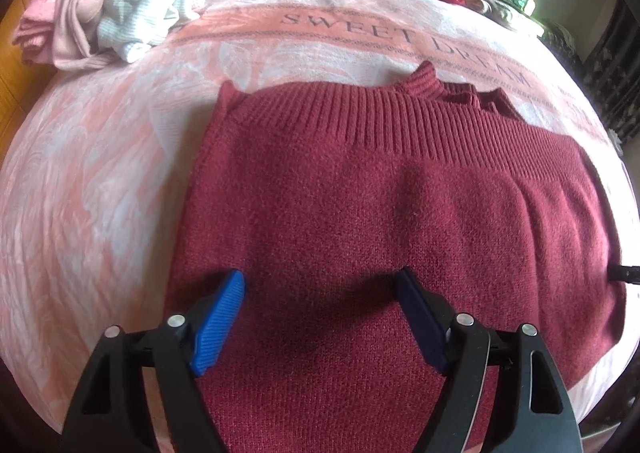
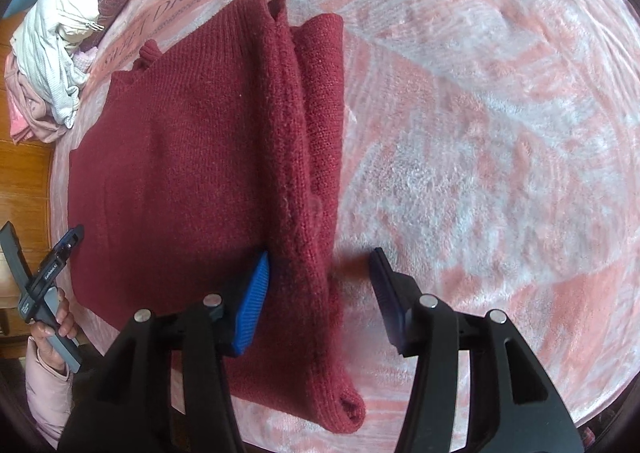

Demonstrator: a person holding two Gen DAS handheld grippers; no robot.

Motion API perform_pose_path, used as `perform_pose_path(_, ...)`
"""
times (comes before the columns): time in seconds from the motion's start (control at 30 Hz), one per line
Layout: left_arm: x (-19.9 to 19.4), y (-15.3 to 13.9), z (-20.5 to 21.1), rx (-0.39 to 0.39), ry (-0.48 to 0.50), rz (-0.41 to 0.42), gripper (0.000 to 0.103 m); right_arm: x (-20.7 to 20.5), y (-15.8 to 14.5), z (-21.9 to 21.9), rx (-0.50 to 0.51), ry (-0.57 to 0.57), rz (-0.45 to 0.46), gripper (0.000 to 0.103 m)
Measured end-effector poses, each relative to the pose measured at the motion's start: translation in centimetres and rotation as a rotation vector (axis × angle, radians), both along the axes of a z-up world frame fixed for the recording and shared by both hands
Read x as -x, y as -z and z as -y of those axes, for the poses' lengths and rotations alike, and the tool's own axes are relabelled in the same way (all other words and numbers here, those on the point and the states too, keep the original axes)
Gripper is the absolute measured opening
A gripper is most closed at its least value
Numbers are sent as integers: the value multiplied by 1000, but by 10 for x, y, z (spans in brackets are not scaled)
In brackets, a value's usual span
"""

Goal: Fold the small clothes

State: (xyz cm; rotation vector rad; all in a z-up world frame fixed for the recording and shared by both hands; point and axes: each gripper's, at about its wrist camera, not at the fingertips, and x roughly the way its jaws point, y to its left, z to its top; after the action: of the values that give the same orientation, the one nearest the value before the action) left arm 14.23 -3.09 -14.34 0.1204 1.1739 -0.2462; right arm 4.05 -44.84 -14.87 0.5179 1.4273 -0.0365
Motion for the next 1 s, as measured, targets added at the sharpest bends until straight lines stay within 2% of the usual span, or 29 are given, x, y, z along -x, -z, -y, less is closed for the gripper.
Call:
perform_pose_path(0.13,1,6,2,-9,5,12,82,-2,-1,-3,18,-13,7,45)
perform_pose_path(0.23,2,7,2,-10,8,19,83,-3,-1,-7,-13,-21,22,27)
perform_pose_path(0.57,0,11,1,0,22,24,88,-6,0,-11,-5,-19,29,24)
perform_pose_path(0.87,-3,13,1,1,28,23,90,-14,0,-21,56,-24,17,24)
perform_pose_path(1.0,-2,12,1,7,26,32,90,-17,-11,-26,74,-13,9,20)
